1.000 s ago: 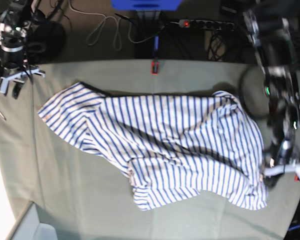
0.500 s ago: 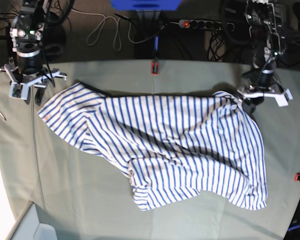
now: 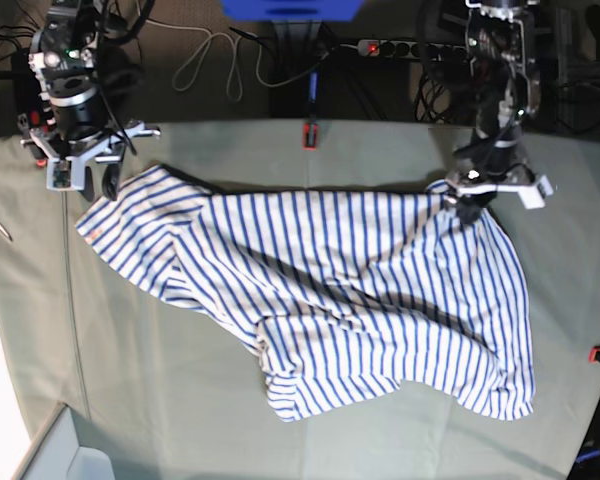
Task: Layout the t-shirt on the table in an organized manner, then fold the t-shirt properly
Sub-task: 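Grasp the shirt's shoulder corners with both grippers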
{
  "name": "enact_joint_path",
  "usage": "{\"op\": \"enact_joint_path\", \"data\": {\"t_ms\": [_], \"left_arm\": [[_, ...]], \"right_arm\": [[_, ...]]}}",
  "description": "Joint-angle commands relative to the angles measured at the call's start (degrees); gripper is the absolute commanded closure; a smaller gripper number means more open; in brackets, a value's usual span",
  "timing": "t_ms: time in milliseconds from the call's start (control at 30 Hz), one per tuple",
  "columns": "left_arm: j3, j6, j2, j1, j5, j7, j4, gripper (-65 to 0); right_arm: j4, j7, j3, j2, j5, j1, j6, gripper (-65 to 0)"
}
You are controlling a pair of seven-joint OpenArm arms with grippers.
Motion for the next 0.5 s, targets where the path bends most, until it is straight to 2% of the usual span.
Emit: {"op": "enact_joint_path", "data": {"t_ms": [0, 67, 100, 200, 267, 300, 367, 467], "left_arm": [[1.04, 0.24, 0.00, -0.09, -0.25, 2.65, -0.16, -28.0], [1.66, 0.24, 0.00, -0.18, -0.25, 2.65, -0.16, -26.1], [1.66, 0.24, 0.00, -0.18, -0.25, 2.65, -0.07, -22.2], [1.13, 0.24, -0.88, -0.09, -0.25, 2.65, 2.04, -0.9], [1.31, 0.24, -3.51, 0.43, -0.78, 2.74, 4.06, 0.0], [1.13, 0.24, -4.30, 1.14, -0.87, 3.26, 5.47, -2.1], [0.17, 0.24, -5.97, 2.72, -0.87, 5.11, 8.81, 0.0], [-5.90, 0.07, -7.29, 4.92, -0.87, 8.01, 14.35, -0.2]], "right_arm": [[0.75, 1.56, -0.93, 0.19, 0.14, -0.10, 3.04, -20.5], [0.75, 1.56, -2.24, 0.36, 0.14, -0.10, 5.15, -20.5], [0.75, 1.56, -2.77, 0.36, 0.14, 0.07, 6.02, -20.5], [-0.21, 1.56, -4.79, 0.36, 0.14, 0.43, 6.46, -20.4], [-1.97, 1.56, -6.20, 0.54, 0.14, 0.60, 6.46, -20.5], [-3.11, 1.56, -6.82, 0.71, 0.14, 1.13, 6.46, -20.5], [-5.93, 1.56, -7.43, 1.59, 0.14, 2.18, 6.46, -20.5], [-9.62, 1.56, -8.13, 1.77, 0.14, 2.71, 6.38, -22.6]]}}
